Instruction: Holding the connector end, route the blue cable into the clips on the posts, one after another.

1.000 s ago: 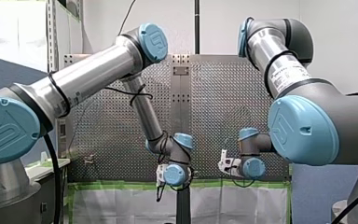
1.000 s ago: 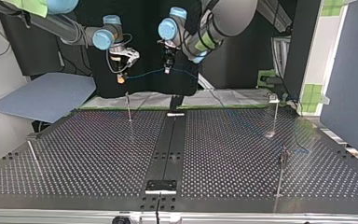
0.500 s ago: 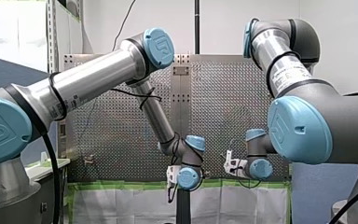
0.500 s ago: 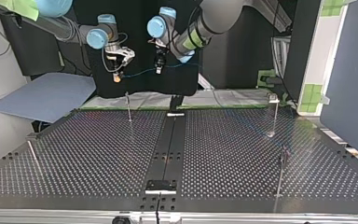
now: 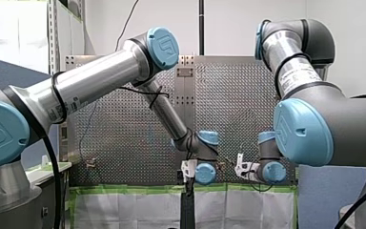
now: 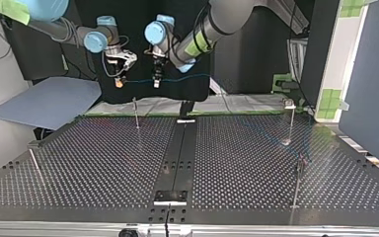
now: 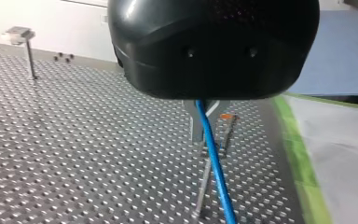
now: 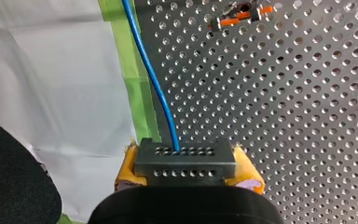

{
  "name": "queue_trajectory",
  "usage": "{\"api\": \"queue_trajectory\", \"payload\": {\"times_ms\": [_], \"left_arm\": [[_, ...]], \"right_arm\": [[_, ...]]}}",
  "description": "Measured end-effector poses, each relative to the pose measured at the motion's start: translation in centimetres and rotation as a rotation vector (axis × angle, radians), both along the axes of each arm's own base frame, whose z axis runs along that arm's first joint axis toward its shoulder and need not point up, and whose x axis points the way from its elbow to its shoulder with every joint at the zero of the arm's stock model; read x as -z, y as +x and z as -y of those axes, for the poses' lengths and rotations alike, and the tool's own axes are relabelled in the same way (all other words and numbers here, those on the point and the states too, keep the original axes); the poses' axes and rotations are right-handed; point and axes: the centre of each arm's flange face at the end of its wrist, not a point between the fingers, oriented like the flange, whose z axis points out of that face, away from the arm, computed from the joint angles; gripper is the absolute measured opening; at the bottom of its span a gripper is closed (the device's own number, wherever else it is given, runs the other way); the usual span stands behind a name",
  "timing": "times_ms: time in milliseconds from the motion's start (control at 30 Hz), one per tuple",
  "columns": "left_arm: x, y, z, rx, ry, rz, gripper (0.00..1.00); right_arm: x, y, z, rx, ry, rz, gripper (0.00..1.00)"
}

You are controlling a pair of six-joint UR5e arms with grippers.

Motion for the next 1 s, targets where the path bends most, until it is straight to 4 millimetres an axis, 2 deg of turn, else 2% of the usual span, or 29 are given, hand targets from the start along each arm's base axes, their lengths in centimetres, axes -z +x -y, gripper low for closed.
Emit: {"api": "queue_trajectory", "payload": {"times_ms": [133, 267, 700, 800, 1000], "left_arm": [[-1.2, 0.8, 1.1, 0.000, -0.027, 0.022, 0.00], [-1.3, 0.9, 1.5, 0.003, -0.033, 0.027, 0.00], [3.9, 1.3, 1.1, 0.010, 0.053, -0.010, 0.00], [4.4, 1.7, 1.4, 0.009, 0.049, -0.004, 0.00], [3.8, 2.6, 2.0, 0.002, 0.038, 0.019, 0.00]], "right_arm": [[-0.1, -0.4, 0.4, -0.019, -0.003, 0.012, 0.00], [-0.2, -1.0, 0.7, -0.032, -0.006, 0.021, 0.00], [-0.5, -1.9, 1.7, -0.097, -0.032, 0.069, 0.00], [-0.6, -2.0, 1.9, -0.109, -0.041, 0.073, 0.00], [-0.7, -1.9, 2.0, -0.123, -0.053, 0.075, 0.00]]}}
